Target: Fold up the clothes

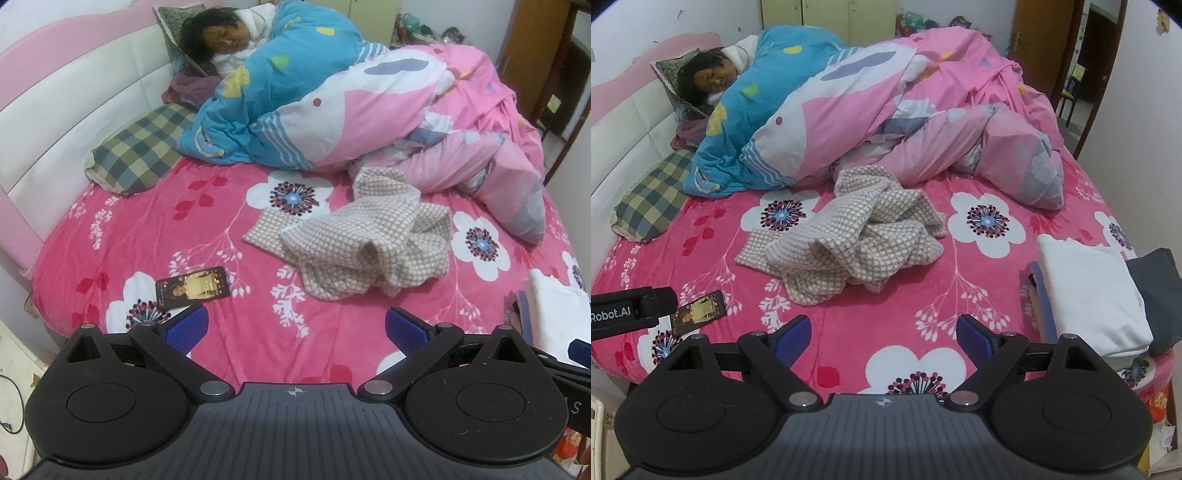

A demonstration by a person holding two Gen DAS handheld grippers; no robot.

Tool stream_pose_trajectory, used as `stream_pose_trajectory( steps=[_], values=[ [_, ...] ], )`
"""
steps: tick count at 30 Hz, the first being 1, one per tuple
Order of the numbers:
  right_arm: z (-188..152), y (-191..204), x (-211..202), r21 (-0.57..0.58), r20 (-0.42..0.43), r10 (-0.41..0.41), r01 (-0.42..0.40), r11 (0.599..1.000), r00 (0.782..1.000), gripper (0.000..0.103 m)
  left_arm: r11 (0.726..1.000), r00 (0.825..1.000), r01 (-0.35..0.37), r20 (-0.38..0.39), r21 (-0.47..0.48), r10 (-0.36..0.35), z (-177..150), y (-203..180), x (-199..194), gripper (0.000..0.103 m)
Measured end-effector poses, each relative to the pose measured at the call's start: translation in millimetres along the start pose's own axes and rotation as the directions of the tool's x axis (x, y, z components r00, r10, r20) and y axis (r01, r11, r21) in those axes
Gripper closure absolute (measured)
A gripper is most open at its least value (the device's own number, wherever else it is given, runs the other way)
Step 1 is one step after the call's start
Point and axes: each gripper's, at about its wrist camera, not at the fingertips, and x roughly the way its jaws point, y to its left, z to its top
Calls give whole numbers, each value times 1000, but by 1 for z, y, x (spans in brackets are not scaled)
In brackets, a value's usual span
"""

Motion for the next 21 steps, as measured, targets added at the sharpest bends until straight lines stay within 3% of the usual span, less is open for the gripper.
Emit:
stream_pose_trajectory(
  steps=[12, 21],
  values=[
    [3, -3, 2, 6, 5, -4, 4, 1000, 1000, 12, 999, 999, 42, 5, -27, -42, -3, 2, 0, 0],
    [2, -3, 1, 15, 13, -34, 34, 999, 999, 7, 999, 1000, 8, -6, -45, -8, -5, 5, 2, 0]
  ],
)
